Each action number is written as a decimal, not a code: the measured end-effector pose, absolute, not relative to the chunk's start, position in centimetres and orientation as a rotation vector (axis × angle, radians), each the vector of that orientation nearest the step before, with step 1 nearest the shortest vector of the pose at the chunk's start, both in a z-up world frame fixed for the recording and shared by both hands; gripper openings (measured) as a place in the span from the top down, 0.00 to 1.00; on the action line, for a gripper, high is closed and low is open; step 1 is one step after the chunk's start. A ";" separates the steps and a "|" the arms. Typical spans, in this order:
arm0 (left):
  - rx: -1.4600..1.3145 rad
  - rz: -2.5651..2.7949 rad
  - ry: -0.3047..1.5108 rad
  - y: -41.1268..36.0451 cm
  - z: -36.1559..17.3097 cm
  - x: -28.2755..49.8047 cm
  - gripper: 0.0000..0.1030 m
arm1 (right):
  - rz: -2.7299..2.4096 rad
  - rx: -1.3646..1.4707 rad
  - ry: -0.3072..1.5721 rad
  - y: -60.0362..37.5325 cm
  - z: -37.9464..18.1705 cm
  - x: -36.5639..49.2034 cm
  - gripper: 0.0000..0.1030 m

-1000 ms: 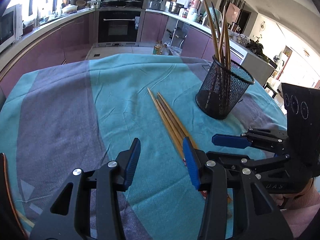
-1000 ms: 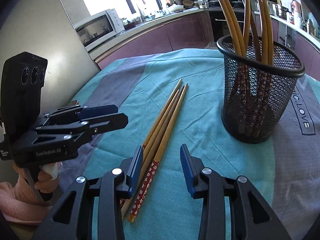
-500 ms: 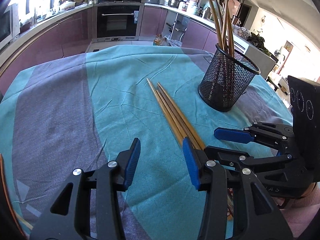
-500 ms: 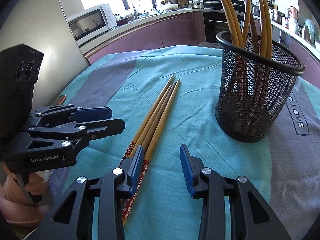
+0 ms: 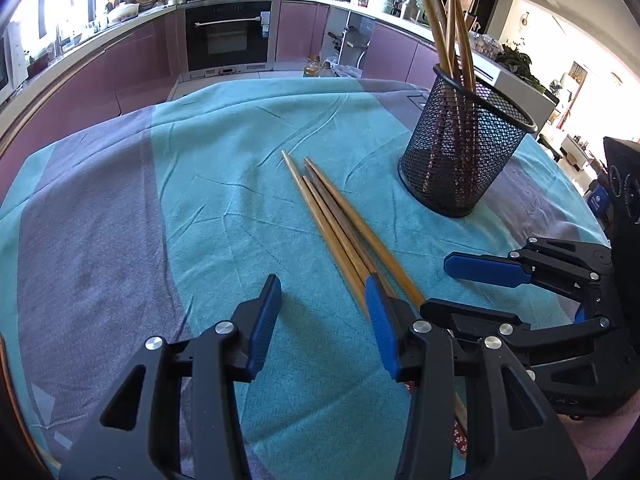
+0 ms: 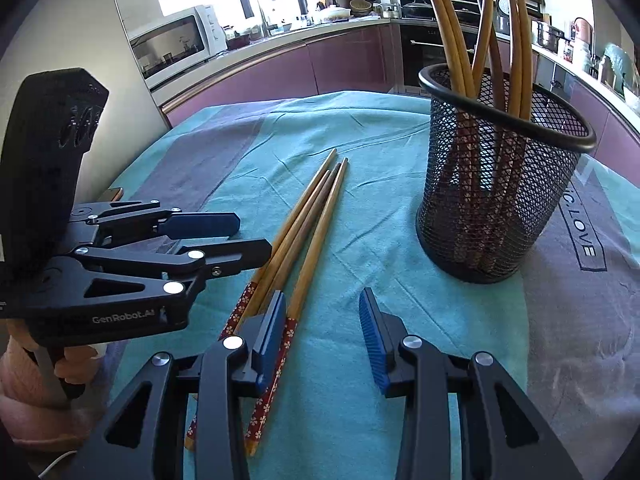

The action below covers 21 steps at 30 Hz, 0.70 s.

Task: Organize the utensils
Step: 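Move the right gripper back to the chopstick pile and grasp one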

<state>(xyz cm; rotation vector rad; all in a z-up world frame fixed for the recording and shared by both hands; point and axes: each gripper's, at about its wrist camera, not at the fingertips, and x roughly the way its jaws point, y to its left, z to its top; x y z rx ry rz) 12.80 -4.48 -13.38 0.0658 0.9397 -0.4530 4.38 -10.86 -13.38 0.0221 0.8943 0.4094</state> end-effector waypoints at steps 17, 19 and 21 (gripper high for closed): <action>0.101 -0.445 0.962 -5.2 -13.5 13.9 0.68 | 0.406 0.007 0.895 -10.4 -13.3 4.7 0.66; 0.097 -0.448 0.964 -4.8 -13.6 13.9 0.67 | 0.404 0.004 0.895 -10.3 -13.3 4.9 0.66; 0.094 -0.440 0.965 -4.9 -13.6 14.1 0.66 | 0.401 -0.004 0.894 -10.1 -13.3 5.2 0.66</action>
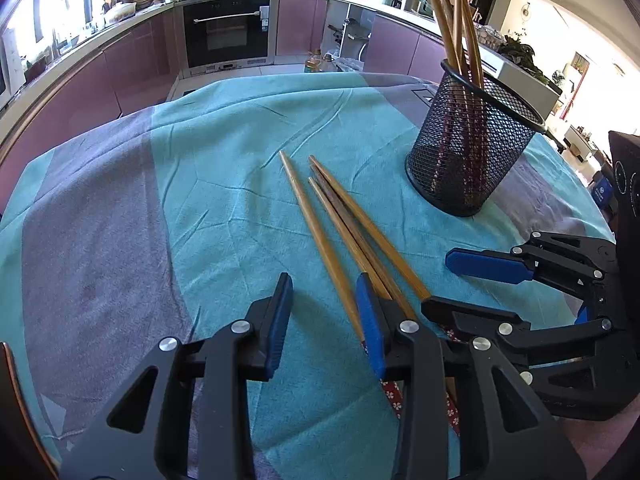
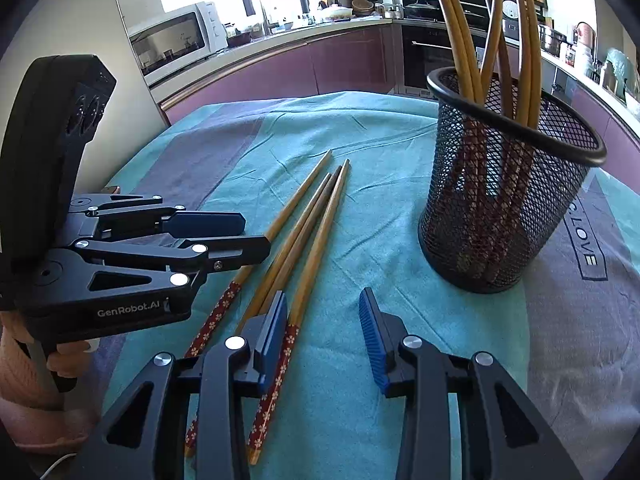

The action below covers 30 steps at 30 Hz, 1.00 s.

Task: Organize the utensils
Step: 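Move the right gripper back to the chopstick pile and grasp one, then lift the chopstick upright with the right gripper over the mesh cup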

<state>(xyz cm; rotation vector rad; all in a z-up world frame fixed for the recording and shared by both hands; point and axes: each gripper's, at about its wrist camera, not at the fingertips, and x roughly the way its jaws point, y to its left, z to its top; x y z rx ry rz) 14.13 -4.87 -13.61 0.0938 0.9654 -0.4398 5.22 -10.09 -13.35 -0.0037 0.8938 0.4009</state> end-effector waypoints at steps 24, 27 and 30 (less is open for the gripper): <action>0.028 -0.402 0.965 -5.6 -13.8 15.1 0.93 | 0.369 0.094 0.895 -11.7 -13.5 7.4 0.95; 0.023 -0.400 0.955 -5.2 -13.5 14.5 0.93 | 0.384 0.110 0.880 -12.2 -13.1 6.8 0.94; 0.017 -0.419 0.951 -4.9 -13.2 14.0 0.93 | 0.412 0.117 0.862 -12.3 -12.6 6.2 0.94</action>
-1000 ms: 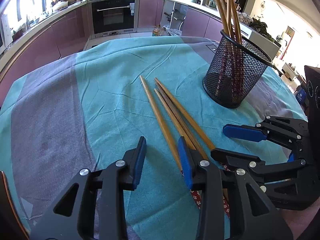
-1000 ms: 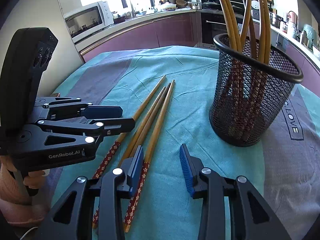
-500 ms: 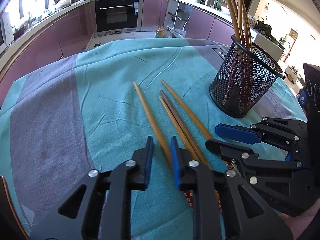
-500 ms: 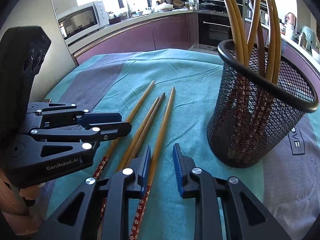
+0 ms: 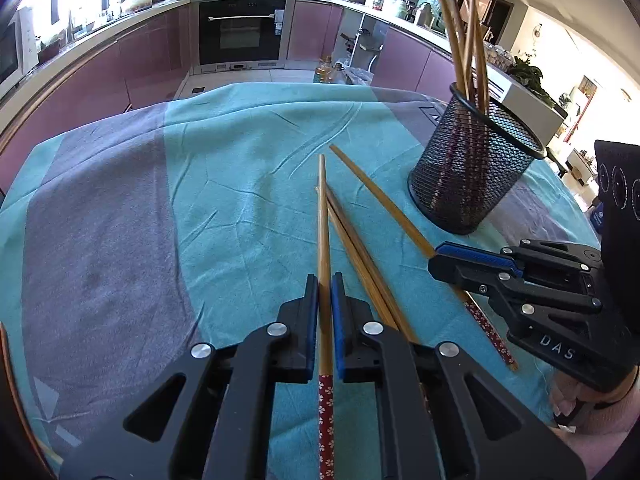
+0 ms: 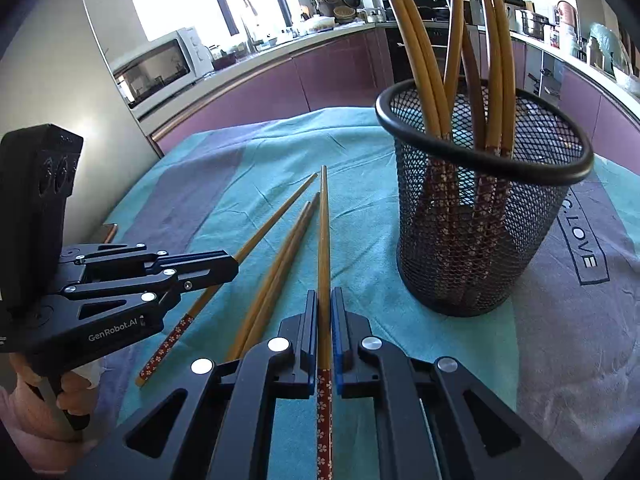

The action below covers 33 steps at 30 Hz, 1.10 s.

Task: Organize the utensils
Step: 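Lift the chopstick upright with the right gripper over the mesh cup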

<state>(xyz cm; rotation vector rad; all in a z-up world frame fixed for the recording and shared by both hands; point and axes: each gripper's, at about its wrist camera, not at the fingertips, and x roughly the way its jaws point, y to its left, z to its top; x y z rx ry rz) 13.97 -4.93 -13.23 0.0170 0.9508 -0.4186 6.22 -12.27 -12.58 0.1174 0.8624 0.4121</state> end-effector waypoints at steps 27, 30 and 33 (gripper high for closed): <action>0.052 -0.469 0.985 -6.4 -13.9 14.6 0.93 | 0.469 0.082 0.897 -11.1 -13.0 6.4 0.94; 0.045 -0.485 0.969 -6.2 -13.2 14.1 0.93 | 0.477 0.092 0.867 -11.8 -12.1 5.8 0.94; 0.039 -0.503 0.939 -6.2 -11.9 13.6 0.93 | 0.486 0.107 0.826 -12.6 -10.8 5.2 0.94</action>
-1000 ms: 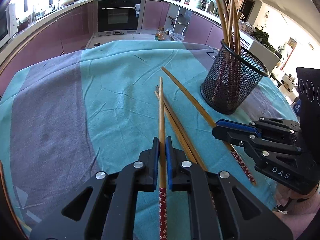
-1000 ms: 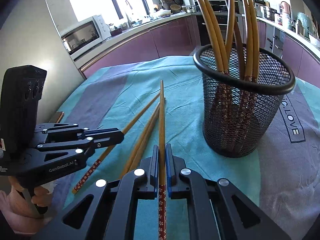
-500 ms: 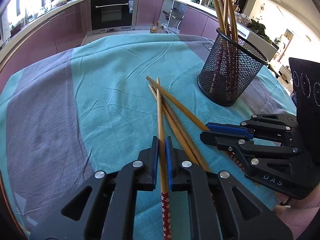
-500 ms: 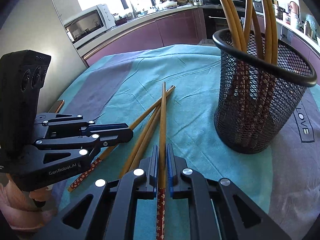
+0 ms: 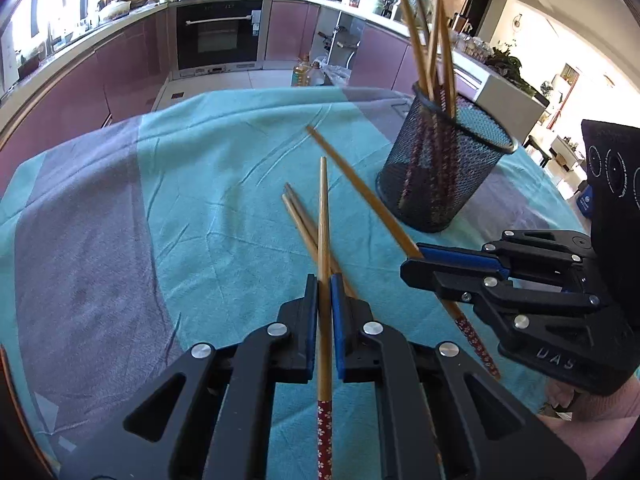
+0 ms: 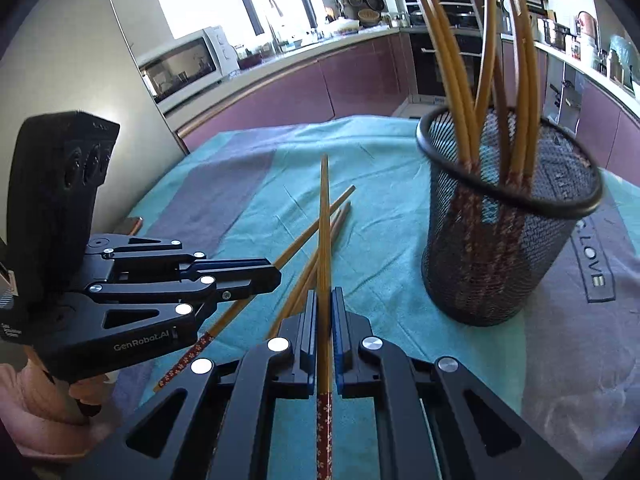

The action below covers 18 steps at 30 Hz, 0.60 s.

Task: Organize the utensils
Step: 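Lift the chopstick upright with the right gripper over the mesh cup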

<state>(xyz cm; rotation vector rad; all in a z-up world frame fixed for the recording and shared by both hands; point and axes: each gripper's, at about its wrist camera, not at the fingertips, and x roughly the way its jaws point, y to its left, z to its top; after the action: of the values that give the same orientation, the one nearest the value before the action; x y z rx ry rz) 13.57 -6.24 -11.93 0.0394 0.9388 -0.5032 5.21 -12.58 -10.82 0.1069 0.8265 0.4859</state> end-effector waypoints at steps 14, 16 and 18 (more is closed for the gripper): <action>-0.011 -0.622 0.789 -5.2 -5.0 11.1 0.93 | 0.451 0.150 0.667 -16.8 -6.1 2.5 0.94; -0.019 -0.634 0.771 -5.0 -4.1 10.8 0.93 | 0.441 0.154 0.647 -17.5 -5.6 2.3 0.94; -0.027 -0.643 0.756 -4.9 -3.4 10.5 0.93 | 0.433 0.163 0.629 -18.1 -5.1 2.1 0.94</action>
<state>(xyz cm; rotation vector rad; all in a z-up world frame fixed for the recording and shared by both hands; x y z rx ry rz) 10.50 -4.94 -3.41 -0.0270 0.7558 -0.6434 2.13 -18.09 -5.14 0.1634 0.6295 0.4333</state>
